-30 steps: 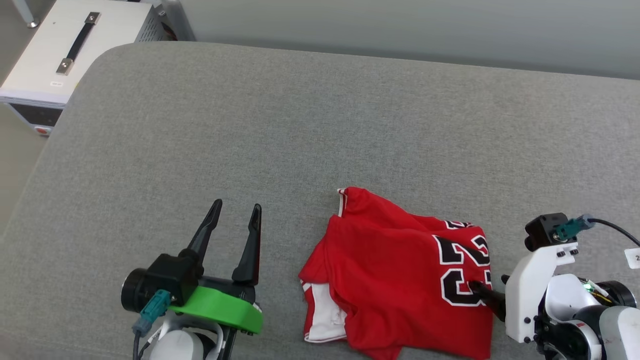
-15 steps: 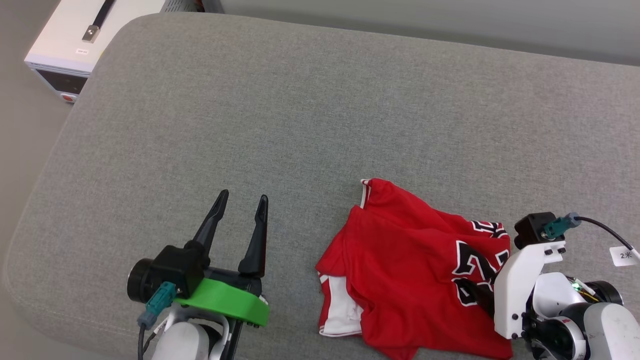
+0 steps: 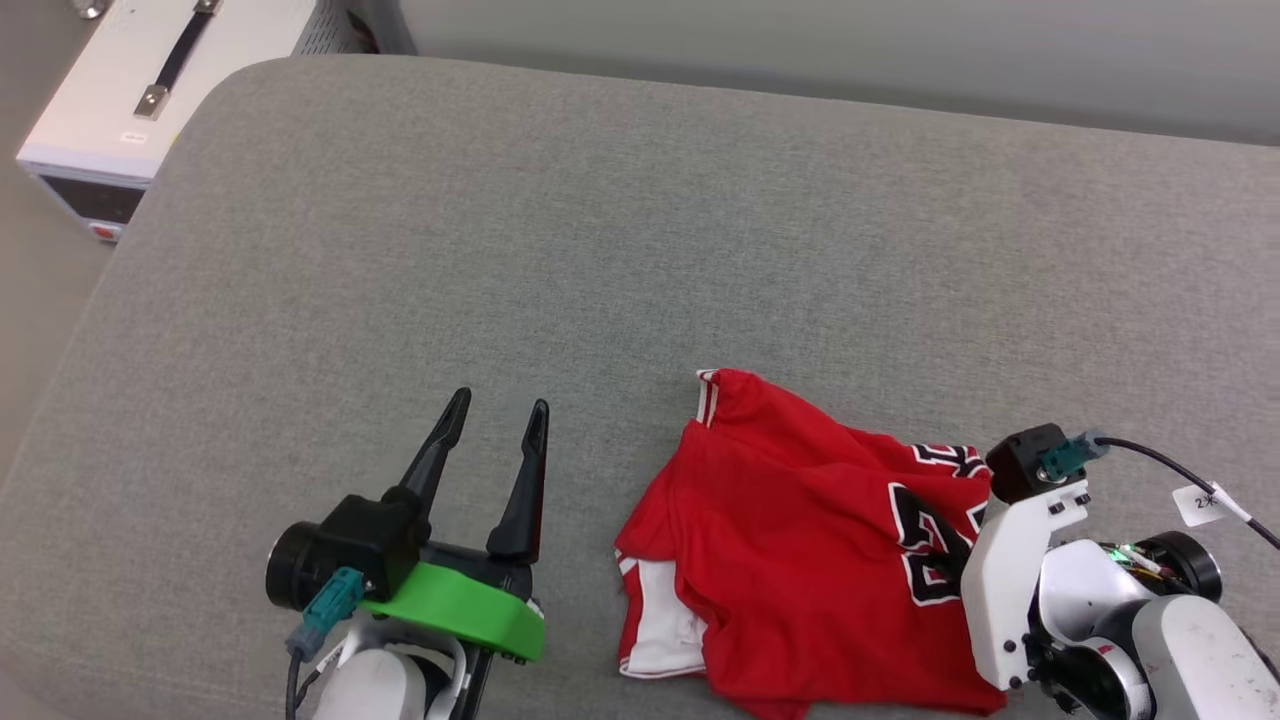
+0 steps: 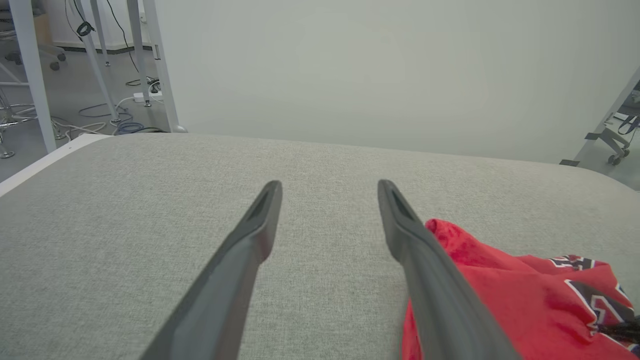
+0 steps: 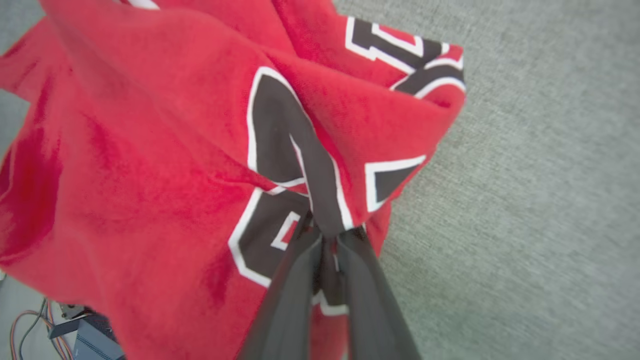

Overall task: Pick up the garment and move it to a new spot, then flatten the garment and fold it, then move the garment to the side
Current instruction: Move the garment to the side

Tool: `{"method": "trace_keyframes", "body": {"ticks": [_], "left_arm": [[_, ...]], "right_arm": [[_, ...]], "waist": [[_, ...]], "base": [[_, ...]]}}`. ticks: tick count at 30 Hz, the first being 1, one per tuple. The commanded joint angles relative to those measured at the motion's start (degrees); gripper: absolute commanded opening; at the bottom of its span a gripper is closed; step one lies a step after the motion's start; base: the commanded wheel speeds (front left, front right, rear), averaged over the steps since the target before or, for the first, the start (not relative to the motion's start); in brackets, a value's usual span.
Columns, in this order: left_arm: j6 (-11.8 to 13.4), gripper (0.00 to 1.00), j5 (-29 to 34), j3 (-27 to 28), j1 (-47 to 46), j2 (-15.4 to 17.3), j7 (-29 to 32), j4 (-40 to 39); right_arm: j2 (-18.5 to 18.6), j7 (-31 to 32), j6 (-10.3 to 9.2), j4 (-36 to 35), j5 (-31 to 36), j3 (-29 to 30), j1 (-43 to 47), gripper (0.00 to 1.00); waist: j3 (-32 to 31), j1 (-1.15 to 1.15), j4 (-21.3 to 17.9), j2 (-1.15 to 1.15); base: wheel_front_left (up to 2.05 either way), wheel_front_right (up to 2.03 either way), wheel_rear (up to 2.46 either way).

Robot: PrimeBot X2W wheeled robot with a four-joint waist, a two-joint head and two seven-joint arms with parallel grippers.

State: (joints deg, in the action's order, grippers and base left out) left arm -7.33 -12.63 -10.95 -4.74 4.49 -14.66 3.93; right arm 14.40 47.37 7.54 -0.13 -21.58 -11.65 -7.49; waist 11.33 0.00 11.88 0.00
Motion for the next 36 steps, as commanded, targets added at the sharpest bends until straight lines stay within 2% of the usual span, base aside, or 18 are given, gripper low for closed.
{"method": "trace_keyframes", "body": {"ticks": [1, 7, 8, 9, 16, 20, 24, 28, 36], "left_arm": [[-0.2, 1.0, -0.2, 0.0, 0.4, 0.5, -0.3, -0.1], [-0.2, 1.0, 0.0, -2.5, -0.5, 0.8, -0.3, -2.2], [-0.2, 1.0, 0.3, -4.0, -1.5, 0.9, -0.3, -3.3], [-0.2, 1.0, 0.5, -4.6, -2.0, 1.0, -0.3, -3.7], [-0.2, 1.0, -0.4, -7.6, -6.6, 2.0, -0.3, -6.3], [-0.2, 1.0, 0.0, -9.7, -9.5, 3.7, -0.3, -7.3], [-0.2, 1.0, 0.2, -12.2, -12.5, 6.4, -0.3, -9.0], [-0.2, 1.0, 0.3, -13.3, -14.6, 8.3, -0.3, -10.9], [-0.2, 1.0, 1.0, -14.5, -16.8, 9.9, -0.3, -14.1]], "right_arm": [[2.0, 0.0, -0.05, -0.7, 0.2, -1.0, -0.8, 0.0], [12.2, 0.1, -0.05, -5.5, 2.1, -5.3, -4.5, 0.0], [17.6, -0.2, -0.05, -7.2, 2.6, -7.4, -6.7, 0.0], [19.8, -0.5, -0.05, -7.6, 2.8, -8.2, -7.5, 0.0], [31.4, -6.1, -0.05, -6.0, 2.5, -9.4, -12.5, 0.0], [35.1, -11.1, -0.05, -2.1, 3.4, -9.2, -15.3, 0.0], [36.9, -17.8, -0.05, 4.7, 3.6, -7.7, -18.6, 0.0], [37.9, -22.8, -0.05, 11.1, 3.7, -6.9, -21.7, 0.0], [38.9, -29.0, -0.05, 21.1, 6.0, -5.6, -27.2, 0.0]], "waist": [[-1.4, 0.0, -3.1, 0.0], [0.4, 0.0, -9.0, 0.0], [2.5, 0.0, -11.9, 0.0], [3.5, 0.0, -13.1, 0.0], [10.6, 0.0, -19.1, 0.0], [14.7, 0.0, -21.6, 0.0], [19.1, 0.0, -23.8, 0.0], [22.4, 0.0, -24.9, 0.0], [26.2, 0.0, -25.5, 0.0]], "base": [[0.0, 0.0, 0.0], [0.0, 0.0, 0.0], [0.0, 0.0, 0.0], [0.0, 0.0, 0.0], [0.0, 0.0, 0.0], [0.0, 0.0, 0.0], [0.0, 0.0, 0.0], [0.0, 0.0, 0.0], [0.0, 0.0, 0.0]]}}
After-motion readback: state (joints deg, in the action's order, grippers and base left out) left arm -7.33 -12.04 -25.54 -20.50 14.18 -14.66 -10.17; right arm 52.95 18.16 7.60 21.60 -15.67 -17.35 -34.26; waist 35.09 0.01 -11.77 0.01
